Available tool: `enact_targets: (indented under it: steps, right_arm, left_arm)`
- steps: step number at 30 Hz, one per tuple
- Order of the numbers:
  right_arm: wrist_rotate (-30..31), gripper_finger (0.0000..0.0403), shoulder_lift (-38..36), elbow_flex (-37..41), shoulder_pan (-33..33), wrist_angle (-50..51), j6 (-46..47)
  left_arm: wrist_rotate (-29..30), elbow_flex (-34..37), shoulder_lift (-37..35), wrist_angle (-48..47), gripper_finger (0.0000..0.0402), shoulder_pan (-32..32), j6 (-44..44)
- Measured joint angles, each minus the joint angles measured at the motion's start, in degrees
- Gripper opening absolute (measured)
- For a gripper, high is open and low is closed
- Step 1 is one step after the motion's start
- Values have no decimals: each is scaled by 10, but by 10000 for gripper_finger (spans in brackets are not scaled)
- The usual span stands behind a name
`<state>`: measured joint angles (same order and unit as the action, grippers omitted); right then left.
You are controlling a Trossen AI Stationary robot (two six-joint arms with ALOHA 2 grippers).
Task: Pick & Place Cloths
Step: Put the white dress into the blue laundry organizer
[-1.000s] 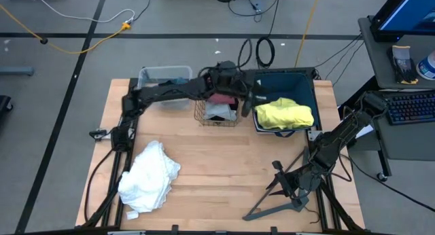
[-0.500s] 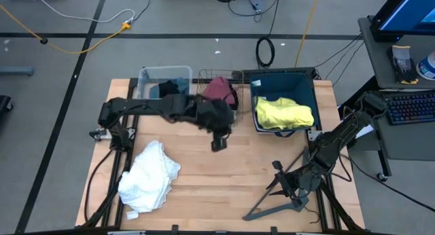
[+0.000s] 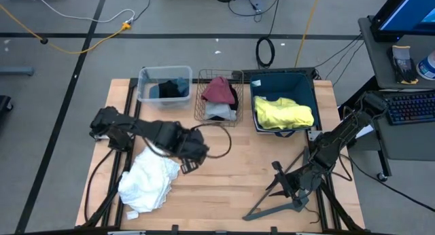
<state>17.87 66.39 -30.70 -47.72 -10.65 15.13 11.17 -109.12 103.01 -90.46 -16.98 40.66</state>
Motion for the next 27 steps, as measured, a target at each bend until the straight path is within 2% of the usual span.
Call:
enact_targets:
  steps: [2,6,10,13,18,21,27]
  right_arm:
    - [0,100,0,0,0,-7,0]
    - [-1,100,0,0,0,-16,0]
    - [-4,100,0,0,0,-16,0]
    - [-7,100,0,0,0,-16,0]
    - [-16,100,0,0,0,-16,0]
    - [-16,100,0,0,0,-16,0]
    - [-16,100,0,0,0,-16,0]
  left_arm:
    - [5,15,-8,8,13,-18,10]
    - [18,62,-26,4,30,-49,89]
    - [13,153,-50,6,52,-77,205]
    - [-15,227,-68,5,78,-100,274]
    - [-76,295,-77,6,141,-133,358]
    - [-96,306,-85,4,187,-148,403]
    - [-93,309,-83,6,288,-178,490]
